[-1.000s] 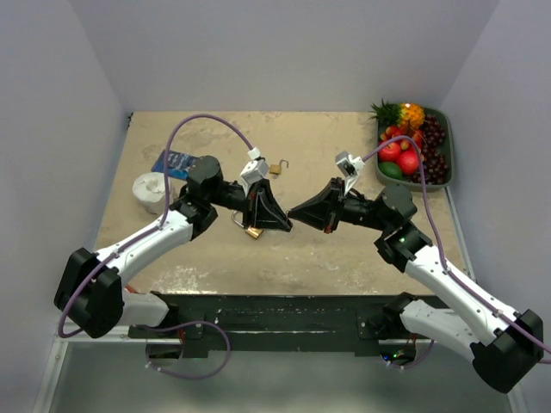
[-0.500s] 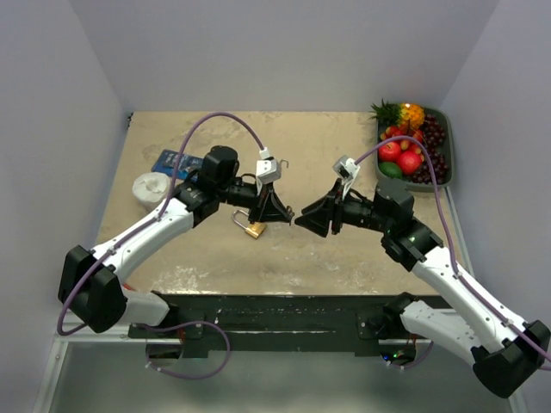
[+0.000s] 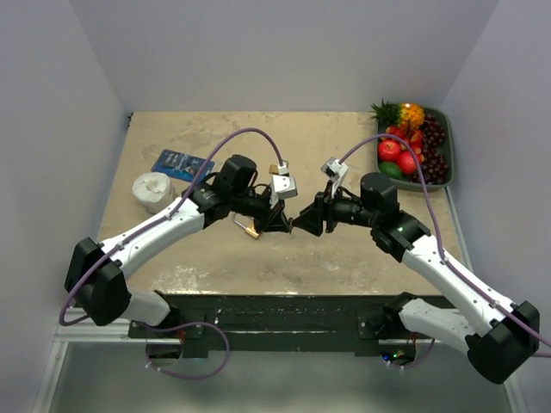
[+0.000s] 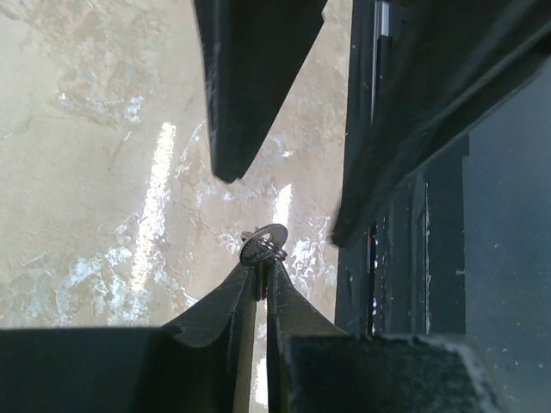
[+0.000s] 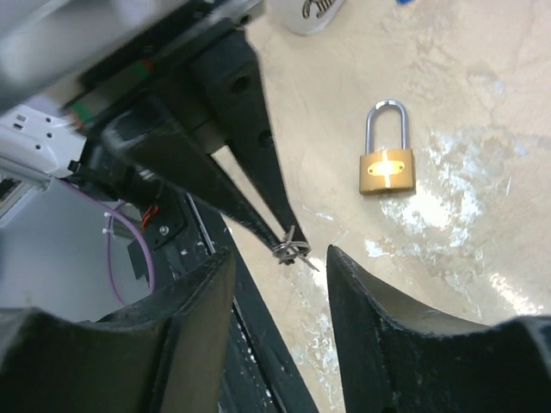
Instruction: Unlock with the key
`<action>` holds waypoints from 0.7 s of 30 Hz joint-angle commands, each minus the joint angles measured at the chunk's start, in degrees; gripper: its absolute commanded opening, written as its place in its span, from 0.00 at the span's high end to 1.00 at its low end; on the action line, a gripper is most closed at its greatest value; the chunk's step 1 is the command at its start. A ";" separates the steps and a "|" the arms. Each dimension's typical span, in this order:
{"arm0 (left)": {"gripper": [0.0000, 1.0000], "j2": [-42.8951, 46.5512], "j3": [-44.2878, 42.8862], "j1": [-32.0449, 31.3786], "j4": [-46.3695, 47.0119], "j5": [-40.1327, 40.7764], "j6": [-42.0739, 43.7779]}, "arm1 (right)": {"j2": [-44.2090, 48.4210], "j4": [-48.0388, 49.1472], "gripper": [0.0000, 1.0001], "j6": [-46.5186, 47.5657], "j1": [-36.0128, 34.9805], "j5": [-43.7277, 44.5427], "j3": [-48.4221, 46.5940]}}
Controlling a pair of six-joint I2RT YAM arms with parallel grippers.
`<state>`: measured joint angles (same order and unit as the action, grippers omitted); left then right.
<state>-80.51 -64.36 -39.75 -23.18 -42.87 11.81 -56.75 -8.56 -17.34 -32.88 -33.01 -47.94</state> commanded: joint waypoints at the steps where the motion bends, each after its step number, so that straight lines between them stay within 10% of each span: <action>1: 1.00 -0.52 -2.35 -1.30 -1.87 2.62 2.42 | -1.43 6.79 0.52 -3.40 -0.16 -1.44 2.68; 21: 1.00 -1.23 -2.44 -2.18 -2.13 3.32 2.78 | -4.16 11.90 0.77 -7.44 -0.69 -1.79 5.58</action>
<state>-81.78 -64.42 -41.60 -25.41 -39.72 13.13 -60.69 -0.05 -23.97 -33.12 -34.00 -42.39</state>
